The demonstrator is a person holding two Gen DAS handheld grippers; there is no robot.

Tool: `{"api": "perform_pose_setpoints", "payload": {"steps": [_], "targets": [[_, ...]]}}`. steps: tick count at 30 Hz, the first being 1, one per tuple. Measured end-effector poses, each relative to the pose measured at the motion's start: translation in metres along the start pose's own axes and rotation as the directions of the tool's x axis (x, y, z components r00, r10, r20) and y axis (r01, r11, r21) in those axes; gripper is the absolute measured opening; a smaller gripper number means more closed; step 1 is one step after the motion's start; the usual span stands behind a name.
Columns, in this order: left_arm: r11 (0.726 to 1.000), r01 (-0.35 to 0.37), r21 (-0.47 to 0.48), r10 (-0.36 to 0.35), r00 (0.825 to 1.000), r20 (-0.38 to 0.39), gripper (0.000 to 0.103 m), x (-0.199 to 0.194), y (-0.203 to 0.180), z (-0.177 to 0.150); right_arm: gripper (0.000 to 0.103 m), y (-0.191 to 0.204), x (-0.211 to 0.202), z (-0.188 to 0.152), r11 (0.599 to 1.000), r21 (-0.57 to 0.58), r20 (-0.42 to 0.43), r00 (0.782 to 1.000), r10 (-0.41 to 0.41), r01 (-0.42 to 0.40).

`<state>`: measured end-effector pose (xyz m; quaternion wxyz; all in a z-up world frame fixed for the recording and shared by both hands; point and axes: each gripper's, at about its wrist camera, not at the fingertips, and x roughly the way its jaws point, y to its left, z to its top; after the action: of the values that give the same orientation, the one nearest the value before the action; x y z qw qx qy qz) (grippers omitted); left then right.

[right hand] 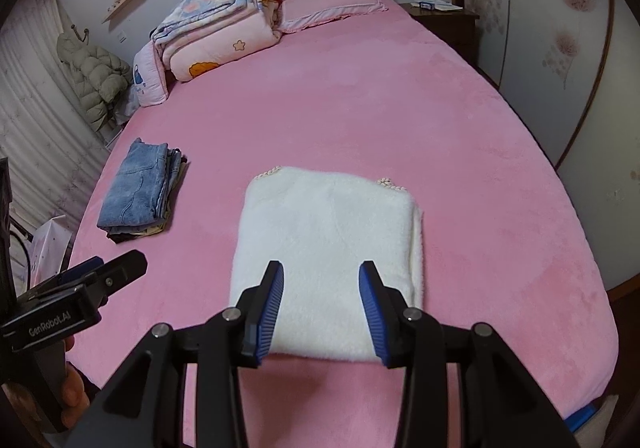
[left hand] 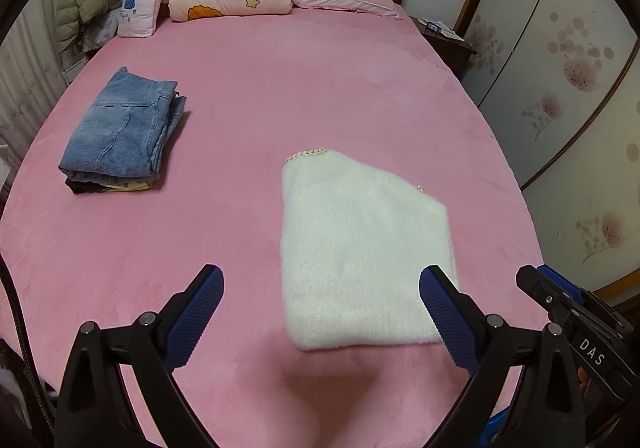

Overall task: Fold large clothes
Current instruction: 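Release the cardigan and press the folded bundle flat with both tools, then grasp the folded white cardigan bundle with both tools and lift it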

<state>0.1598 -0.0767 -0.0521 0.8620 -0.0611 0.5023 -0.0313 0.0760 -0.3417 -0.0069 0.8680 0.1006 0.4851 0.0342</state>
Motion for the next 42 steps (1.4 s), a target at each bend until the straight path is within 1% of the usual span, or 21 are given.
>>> {"api": "perform_pose_setpoints", "payload": {"steps": [6,8,10,12,14,18,20,22,26,29,31,32,33,35,37,38,40,42], "targets": [[1.000,-0.003,-0.001,0.003,1.000,0.011,0.098,-0.019,0.001,-0.014,0.040,0.003,-0.019,-0.011,1.000,-0.008,0.000,1.000,-0.028,0.028],[1.000,0.006,0.001,-0.006,1.000,0.003,0.099,-0.022,-0.001,-0.018,0.045,0.002,-0.025,-0.014,0.999,-0.012,0.003,0.999,-0.046,0.046],[1.000,0.010,0.002,-0.010,1.000,-0.004,0.102,-0.023,-0.004,-0.022,0.049,0.000,-0.030,-0.014,0.999,-0.012,0.011,0.999,-0.047,0.047],[1.000,0.001,0.008,-0.001,1.000,-0.011,0.102,-0.023,-0.009,-0.025,0.062,-0.003,-0.031,-0.015,0.999,-0.015,0.021,0.999,-0.043,0.044],[1.000,-0.022,0.008,0.022,1.000,-0.018,0.102,-0.018,-0.014,-0.023,0.065,-0.009,-0.028,-0.013,0.999,-0.027,0.022,0.999,-0.033,0.034],[1.000,-0.023,-0.013,0.023,0.999,-0.031,0.102,-0.004,-0.025,-0.019,0.066,-0.025,-0.007,-0.007,0.996,-0.085,-0.020,1.000,-0.020,0.018],[0.999,-0.025,-0.025,0.024,0.999,-0.041,0.102,0.010,-0.029,-0.017,0.066,-0.040,0.007,-0.003,0.997,-0.080,-0.051,0.999,-0.013,0.009],[0.999,-0.029,-0.032,0.027,0.998,-0.065,0.102,0.029,-0.034,-0.017,0.068,-0.054,0.018,0.001,0.998,-0.064,-0.064,0.998,0.003,-0.007],[0.999,-0.019,-0.028,0.016,0.993,-0.113,0.102,0.074,-0.041,-0.025,0.076,-0.078,0.042,0.001,0.998,-0.060,-0.064,0.997,0.031,-0.035],[1.000,-0.013,-0.007,0.012,0.988,-0.152,0.102,0.108,-0.042,-0.032,0.077,-0.094,0.063,-0.004,0.998,-0.056,-0.062,0.997,0.035,-0.039],[1.000,-0.011,-0.001,0.010,0.984,-0.177,0.102,0.128,-0.038,-0.036,0.077,-0.106,0.081,-0.009,0.998,-0.029,-0.083,0.995,0.057,-0.060],[1.000,-0.020,-0.006,0.019,0.981,-0.193,0.102,0.142,-0.034,-0.036,0.077,-0.111,0.089,-0.011,0.997,-0.016,-0.099,0.993,0.071,-0.073],[1.000,-0.023,-0.010,0.021,0.979,-0.201,0.102,0.149,-0.032,-0.037,0.077,-0.116,0.099,-0.014,0.996,-0.003,-0.118,0.989,0.083,-0.084],[0.999,-0.030,-0.029,0.022,0.970,-0.244,0.102,0.175,-0.023,-0.035,0.077,-0.124,0.122,-0.019,0.996,0.014,-0.172,0.981,0.092,-0.091],[0.998,-0.030,-0.050,0.015,0.964,-0.267,0.102,0.195,-0.014,-0.033,0.077,-0.130,0.144,-0.023,0.991,0.037,-0.220,0.967,0.131,-0.125],[0.997,-0.026,-0.066,0.006,0.959,-0.282,0.102,0.208,-0.008,-0.031,0.077,-0.134,0.154,-0.024,0.988,0.052,-0.240,0.959,0.152,-0.143],[0.993,-0.002,-0.115,-0.034,0.951,-0.307,0.102,0.229,0.004,-0.028,0.077,-0.139,0.171,-0.027,0.982,0.084,-0.268,0.946,0.184,-0.168],[0.989,0.014,-0.151,-0.062,0.945,-0.321,0.102,0.243,0.012,-0.028,0.077,-0.145,0.189,-0.027,0.972,0.124,-0.292,0.929,0.228,-0.200]]}}
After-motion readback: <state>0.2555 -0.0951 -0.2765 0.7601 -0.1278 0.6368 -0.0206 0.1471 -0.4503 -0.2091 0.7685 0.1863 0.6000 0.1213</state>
